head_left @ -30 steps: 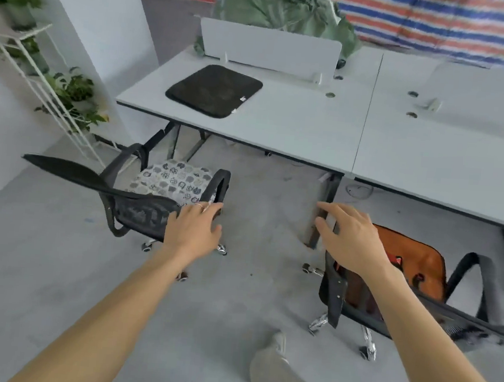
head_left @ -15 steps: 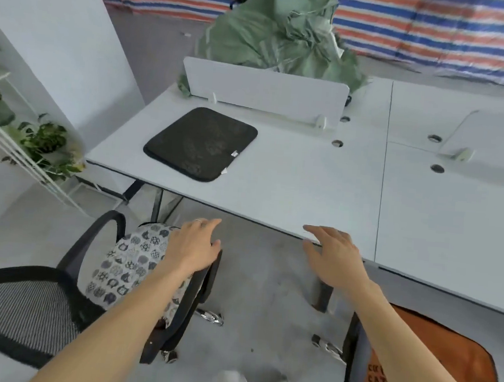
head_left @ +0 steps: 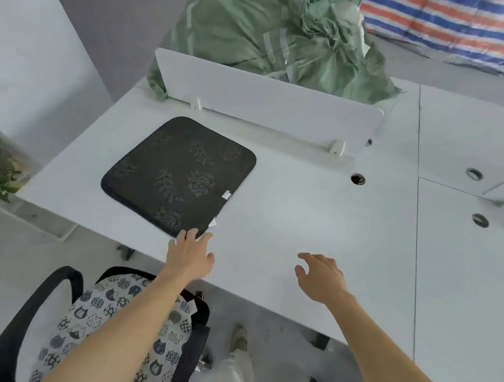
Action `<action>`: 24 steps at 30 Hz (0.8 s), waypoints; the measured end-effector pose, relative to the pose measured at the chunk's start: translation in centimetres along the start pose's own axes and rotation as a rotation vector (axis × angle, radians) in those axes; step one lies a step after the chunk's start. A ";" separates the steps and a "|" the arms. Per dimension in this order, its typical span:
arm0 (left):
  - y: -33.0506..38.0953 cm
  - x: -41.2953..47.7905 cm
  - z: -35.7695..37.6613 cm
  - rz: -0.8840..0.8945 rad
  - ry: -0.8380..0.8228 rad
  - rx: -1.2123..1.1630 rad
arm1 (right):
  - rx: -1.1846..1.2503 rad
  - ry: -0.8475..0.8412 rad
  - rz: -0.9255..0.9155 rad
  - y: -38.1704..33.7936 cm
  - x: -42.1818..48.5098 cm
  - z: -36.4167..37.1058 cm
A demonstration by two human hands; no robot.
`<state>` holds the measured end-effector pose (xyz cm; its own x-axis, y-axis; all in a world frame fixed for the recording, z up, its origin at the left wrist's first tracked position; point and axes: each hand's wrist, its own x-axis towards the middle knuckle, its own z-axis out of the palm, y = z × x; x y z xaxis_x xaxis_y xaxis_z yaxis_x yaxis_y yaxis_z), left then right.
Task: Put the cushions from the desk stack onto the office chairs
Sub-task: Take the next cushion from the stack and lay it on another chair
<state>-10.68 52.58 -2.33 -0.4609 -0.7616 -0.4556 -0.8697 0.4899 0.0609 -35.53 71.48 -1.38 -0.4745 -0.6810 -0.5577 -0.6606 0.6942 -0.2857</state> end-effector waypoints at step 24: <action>-3.2 10.1 2.8 -0.125 -0.111 0.200 | -0.109 -0.150 0.061 0.8 10.5 6.0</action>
<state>-12.05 44.52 -9.58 -0.3199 -0.7760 -0.5436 -0.8613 0.4772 -0.1743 -37.56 66.22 -12.13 -0.4287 -0.5907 -0.6835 -0.6961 0.6983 -0.1668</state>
